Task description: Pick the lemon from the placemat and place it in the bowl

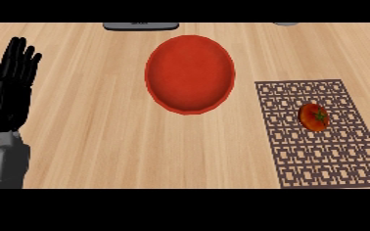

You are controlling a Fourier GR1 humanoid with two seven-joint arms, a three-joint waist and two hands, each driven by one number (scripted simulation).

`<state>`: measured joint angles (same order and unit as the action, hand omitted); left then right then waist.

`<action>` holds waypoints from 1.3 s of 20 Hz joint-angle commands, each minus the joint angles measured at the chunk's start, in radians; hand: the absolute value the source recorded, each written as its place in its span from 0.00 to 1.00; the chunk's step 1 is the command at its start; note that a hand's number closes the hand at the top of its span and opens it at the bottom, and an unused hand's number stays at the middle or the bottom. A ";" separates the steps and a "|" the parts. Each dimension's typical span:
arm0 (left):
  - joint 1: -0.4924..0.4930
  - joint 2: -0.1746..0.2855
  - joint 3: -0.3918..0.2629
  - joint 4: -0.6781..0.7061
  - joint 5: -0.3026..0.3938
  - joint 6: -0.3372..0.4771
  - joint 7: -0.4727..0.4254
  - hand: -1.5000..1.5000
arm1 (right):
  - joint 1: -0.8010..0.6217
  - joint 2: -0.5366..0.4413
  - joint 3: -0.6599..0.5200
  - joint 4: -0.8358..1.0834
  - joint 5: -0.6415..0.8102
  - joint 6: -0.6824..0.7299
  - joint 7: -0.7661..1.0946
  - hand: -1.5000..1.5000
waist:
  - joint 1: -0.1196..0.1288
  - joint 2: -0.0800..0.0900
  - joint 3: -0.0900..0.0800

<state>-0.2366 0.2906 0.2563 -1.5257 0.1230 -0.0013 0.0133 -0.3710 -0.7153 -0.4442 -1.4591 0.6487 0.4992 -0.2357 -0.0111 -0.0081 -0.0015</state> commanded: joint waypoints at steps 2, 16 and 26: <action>-0.006 0.017 0.012 -0.003 0.007 0.000 0.039 0.50 | -0.110 0.092 -0.052 -0.149 -0.202 0.161 0.160 1.00 | 0.000 -0.002 -0.001; -0.001 0.007 -0.006 -0.012 0.010 -0.028 0.023 0.50 | -0.462 0.386 0.259 -0.245 -0.269 0.174 0.783 1.00 | 0.024 0.006 0.001; -0.032 -0.030 -0.023 0.005 -0.016 0.014 0.007 0.50 | -0.556 0.567 0.467 0.014 -0.118 0.039 0.802 1.00 | 0.025 0.010 0.001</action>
<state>-0.2615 0.2668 0.2345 -1.5106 0.1050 0.0060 0.0129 -0.9140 -0.2192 -0.0488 -1.5289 0.4747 0.5969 0.5659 0.0131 0.0010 -0.0009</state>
